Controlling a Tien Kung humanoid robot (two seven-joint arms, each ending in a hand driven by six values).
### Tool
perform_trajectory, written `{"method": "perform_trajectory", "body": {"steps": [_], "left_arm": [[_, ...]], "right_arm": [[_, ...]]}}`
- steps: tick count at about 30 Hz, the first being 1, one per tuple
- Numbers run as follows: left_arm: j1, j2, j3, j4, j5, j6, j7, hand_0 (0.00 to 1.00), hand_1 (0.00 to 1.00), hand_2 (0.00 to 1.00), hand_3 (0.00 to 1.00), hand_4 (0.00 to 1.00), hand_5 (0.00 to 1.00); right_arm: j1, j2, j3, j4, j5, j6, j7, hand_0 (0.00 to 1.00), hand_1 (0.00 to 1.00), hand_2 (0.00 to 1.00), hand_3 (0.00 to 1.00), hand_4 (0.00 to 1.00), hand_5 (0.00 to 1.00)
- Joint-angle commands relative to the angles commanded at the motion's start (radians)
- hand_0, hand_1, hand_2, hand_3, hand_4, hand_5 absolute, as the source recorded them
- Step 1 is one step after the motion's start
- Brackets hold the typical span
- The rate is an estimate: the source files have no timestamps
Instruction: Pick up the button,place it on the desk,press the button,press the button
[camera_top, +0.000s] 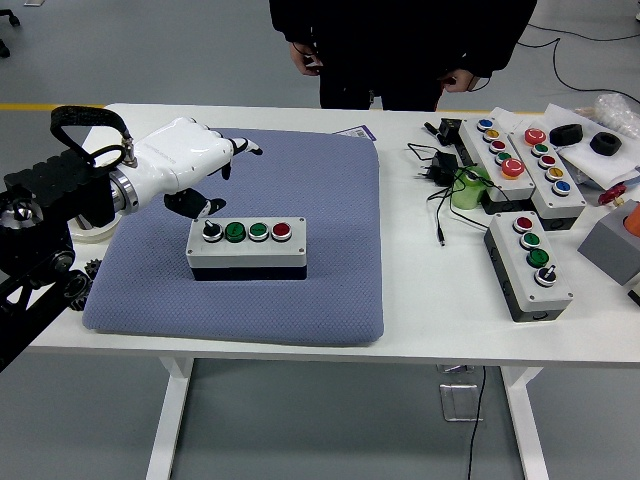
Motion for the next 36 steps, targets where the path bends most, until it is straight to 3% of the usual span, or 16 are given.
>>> {"method": "perform_trajectory", "body": {"steps": [5, 21, 31, 36], "left_arm": [[0.002, -0.001, 0.008, -0.001, 0.0, -0.006, -0.007, 0.037, 0.051, 0.137, 0.811, 0.002, 0.002], [-0.007, 0.002, 0.082, 0.032, 0.0, -0.119, -0.009, 0.02, 0.016, 0.091, 0.792, 0.002, 0.002], [0.001, 0.009, 0.091, 0.007, -0.014, -0.121, -0.011, 0.018, 0.01, 0.086, 0.789, 0.002, 0.002], [-0.011, 0.006, 0.121, 0.025, -0.014, -0.115, -0.013, 0.013, 0.004, 0.08, 0.786, 0.002, 0.002]], "right_arm": [[-0.001, 0.0, 0.0, 0.0, 0.001, 0.0, 0.0, 0.749, 0.702, 0.714, 0.583, 0.182, 0.136], [-0.001, 0.0, -0.001, 0.0, 0.003, -0.001, -0.001, 0.748, 0.702, 0.714, 0.583, 0.182, 0.136], [-0.004, 0.0, 0.0, 0.0, 0.004, -0.002, 0.0, 0.749, 0.702, 0.714, 0.582, 0.182, 0.136], [-0.006, 0.0, 0.001, 0.0, 0.002, -0.002, -0.001, 0.749, 0.702, 0.714, 0.582, 0.181, 0.136]]}}
